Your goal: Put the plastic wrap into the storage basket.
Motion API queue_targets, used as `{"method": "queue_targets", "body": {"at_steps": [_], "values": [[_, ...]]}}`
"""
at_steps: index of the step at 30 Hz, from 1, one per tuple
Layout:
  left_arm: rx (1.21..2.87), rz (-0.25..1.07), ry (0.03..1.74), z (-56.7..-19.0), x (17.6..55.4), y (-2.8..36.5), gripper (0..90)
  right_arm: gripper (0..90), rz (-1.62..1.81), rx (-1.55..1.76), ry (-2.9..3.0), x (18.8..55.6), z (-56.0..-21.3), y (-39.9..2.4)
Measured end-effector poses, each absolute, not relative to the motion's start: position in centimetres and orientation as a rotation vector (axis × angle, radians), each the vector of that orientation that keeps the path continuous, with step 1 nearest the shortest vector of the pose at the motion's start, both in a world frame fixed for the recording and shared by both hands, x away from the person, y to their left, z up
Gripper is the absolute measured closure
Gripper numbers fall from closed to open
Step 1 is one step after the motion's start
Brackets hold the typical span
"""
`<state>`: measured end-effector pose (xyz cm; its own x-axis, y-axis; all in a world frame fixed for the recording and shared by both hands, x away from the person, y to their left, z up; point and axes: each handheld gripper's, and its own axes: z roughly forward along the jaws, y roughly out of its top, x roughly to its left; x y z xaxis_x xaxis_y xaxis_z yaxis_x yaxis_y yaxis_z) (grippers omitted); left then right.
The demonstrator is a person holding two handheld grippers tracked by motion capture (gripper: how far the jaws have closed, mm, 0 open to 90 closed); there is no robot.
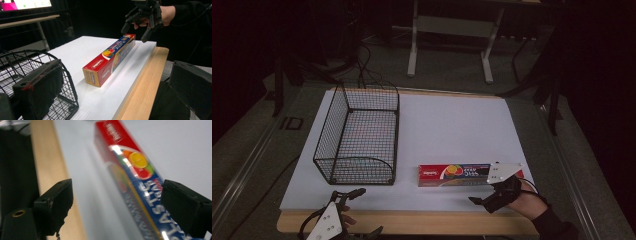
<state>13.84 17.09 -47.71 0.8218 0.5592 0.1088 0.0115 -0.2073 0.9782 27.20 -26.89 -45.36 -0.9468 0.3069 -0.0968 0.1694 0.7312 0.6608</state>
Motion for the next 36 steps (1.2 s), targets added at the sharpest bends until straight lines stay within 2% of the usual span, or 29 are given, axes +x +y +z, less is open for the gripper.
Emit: {"method": "queue_targets", "body": {"at_steps": [36], "values": [[1.726,0.53,0.44,-47.7,13.8,17.0,0.0,10.6,0.393,0.194,2.857,32.6,-44.7,-24.7]]}}
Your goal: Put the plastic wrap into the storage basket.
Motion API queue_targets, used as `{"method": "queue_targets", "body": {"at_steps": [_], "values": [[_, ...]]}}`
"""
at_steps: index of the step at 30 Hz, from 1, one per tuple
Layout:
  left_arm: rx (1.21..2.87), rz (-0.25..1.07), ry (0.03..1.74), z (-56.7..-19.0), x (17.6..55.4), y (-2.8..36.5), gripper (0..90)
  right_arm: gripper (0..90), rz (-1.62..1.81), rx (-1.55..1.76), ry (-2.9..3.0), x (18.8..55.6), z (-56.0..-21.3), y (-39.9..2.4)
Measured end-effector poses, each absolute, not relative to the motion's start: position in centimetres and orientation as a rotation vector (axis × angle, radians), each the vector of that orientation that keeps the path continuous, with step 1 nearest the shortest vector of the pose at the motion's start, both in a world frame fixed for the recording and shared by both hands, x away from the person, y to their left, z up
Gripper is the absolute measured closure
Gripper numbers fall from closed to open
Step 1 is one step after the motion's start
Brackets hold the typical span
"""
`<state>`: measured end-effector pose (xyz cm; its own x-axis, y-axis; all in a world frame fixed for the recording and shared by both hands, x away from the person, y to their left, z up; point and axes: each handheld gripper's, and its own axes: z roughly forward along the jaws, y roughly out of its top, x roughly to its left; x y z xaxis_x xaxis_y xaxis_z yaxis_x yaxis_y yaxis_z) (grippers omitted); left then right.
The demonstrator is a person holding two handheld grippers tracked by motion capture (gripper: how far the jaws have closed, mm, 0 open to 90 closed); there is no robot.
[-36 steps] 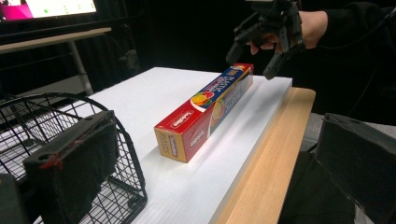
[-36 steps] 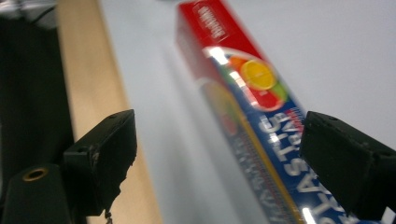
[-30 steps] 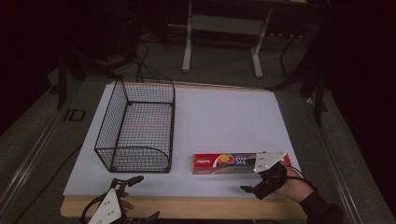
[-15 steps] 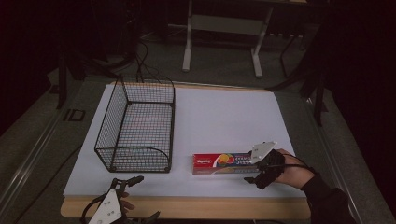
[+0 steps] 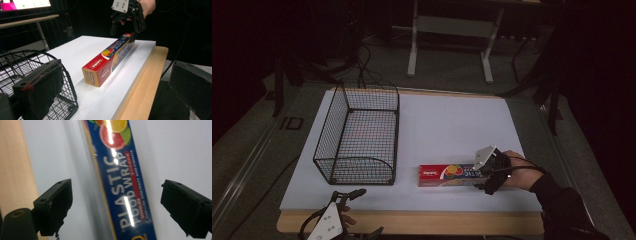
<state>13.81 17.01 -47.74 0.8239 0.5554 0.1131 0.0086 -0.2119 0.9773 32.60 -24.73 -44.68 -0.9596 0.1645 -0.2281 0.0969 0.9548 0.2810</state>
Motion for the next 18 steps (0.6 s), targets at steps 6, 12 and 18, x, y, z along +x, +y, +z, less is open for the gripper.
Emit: {"method": "queue_targets", "body": {"at_steps": [6,12,18], "values": [[1.729,0.53,0.438,-47.8,13.8,17.0,0.0,10.6,0.33,0.163,2.882,33.8,-44.9,-24.1],[1.733,0.527,0.436,-47.8,13.8,17.0,0.1,11.0,0.291,0.137,2.908,34.7,-45.6,-23.3],[1.736,0.524,0.435,-47.8,13.8,17.0,0.1,14.3,0.234,0.097,2.937,35.5,-46.5,-22.3]]}}
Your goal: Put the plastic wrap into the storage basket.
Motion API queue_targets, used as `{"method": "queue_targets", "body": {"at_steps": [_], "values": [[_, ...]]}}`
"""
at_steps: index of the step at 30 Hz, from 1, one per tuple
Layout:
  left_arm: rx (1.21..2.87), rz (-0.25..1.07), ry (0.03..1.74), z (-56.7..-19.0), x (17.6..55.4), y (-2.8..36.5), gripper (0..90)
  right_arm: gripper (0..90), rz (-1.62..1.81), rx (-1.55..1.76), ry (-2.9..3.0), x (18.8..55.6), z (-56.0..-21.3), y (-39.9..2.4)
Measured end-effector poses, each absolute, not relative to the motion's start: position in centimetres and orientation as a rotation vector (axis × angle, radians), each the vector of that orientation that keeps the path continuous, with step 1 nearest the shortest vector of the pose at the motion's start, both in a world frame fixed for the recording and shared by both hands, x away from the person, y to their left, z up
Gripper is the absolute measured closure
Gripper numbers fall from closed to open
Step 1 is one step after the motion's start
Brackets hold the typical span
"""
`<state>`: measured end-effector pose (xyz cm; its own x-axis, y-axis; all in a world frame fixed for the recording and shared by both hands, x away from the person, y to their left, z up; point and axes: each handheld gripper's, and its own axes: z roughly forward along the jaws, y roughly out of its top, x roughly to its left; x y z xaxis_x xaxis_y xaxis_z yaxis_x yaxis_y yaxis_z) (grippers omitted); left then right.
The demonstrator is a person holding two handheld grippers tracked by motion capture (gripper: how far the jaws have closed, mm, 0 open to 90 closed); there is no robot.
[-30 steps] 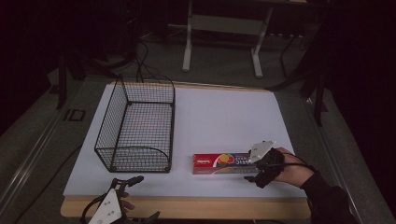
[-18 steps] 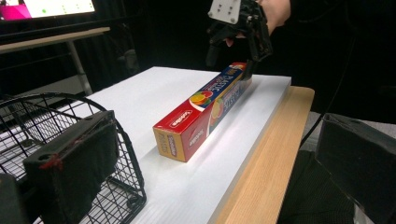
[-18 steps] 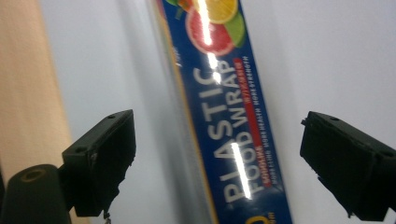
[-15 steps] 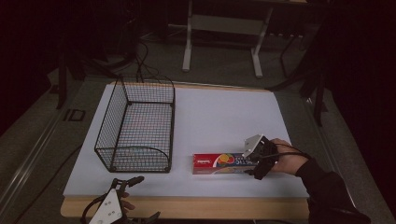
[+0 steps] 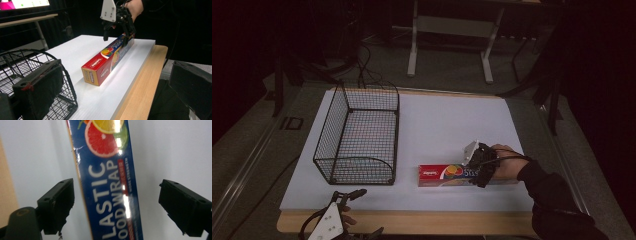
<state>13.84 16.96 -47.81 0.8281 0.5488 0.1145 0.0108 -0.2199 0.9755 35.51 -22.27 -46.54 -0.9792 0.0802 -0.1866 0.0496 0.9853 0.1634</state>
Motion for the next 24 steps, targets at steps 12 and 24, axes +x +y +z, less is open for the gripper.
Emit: {"method": "queue_targets", "body": {"at_steps": [12,24], "values": [[1.744,0.521,0.435,-47.9,13.9,17.0,0.0,26.5,0.138,0.017,3.034,36.4,-49.1,-20.7],[1.747,0.518,0.438,-48.0,14.0,17.1,0.1,39.2,0.119,0.003,3.087,36.7,-48.6,-20.5]]}}
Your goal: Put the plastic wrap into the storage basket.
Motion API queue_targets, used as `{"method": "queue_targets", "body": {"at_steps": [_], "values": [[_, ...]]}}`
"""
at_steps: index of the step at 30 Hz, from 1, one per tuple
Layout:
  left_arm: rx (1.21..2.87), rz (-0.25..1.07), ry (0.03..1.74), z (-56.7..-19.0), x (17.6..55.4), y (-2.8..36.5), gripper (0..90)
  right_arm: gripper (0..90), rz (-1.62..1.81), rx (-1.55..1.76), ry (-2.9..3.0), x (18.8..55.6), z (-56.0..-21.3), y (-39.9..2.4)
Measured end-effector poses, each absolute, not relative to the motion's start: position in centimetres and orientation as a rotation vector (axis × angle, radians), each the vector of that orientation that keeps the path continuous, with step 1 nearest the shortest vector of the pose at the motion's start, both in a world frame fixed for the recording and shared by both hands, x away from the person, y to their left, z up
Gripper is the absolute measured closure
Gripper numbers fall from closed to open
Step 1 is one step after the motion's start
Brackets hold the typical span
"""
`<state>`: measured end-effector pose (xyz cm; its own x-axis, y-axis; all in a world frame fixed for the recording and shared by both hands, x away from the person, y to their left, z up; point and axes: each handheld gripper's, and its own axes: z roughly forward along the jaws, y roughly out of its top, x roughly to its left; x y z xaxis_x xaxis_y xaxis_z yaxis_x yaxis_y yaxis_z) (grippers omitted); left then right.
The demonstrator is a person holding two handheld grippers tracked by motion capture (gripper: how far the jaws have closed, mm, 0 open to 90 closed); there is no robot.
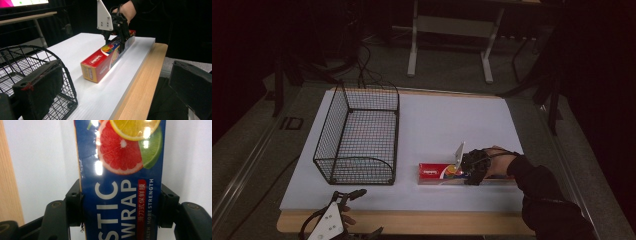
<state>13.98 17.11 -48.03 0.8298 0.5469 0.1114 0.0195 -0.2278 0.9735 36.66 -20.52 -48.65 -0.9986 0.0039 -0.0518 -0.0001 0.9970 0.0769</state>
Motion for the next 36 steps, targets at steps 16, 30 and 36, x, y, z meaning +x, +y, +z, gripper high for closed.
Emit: {"method": "queue_targets", "body": {"at_steps": [16,30,36], "values": [[1.753,0.526,0.429,-47.9,13.9,16.9,0.0,39.7,0.375,0.414,2.968,37.1,-43.1,-20.2],[1.753,0.526,0.428,-48.0,13.9,16.8,0.0,39.8,0.558,0.722,2.8,37.3,-39.2,-19.0],[1.755,0.528,0.427,-47.9,13.8,16.8,0.0,39.7,0.633,0.814,2.746,37.6,-37.8,-18.3]]}}
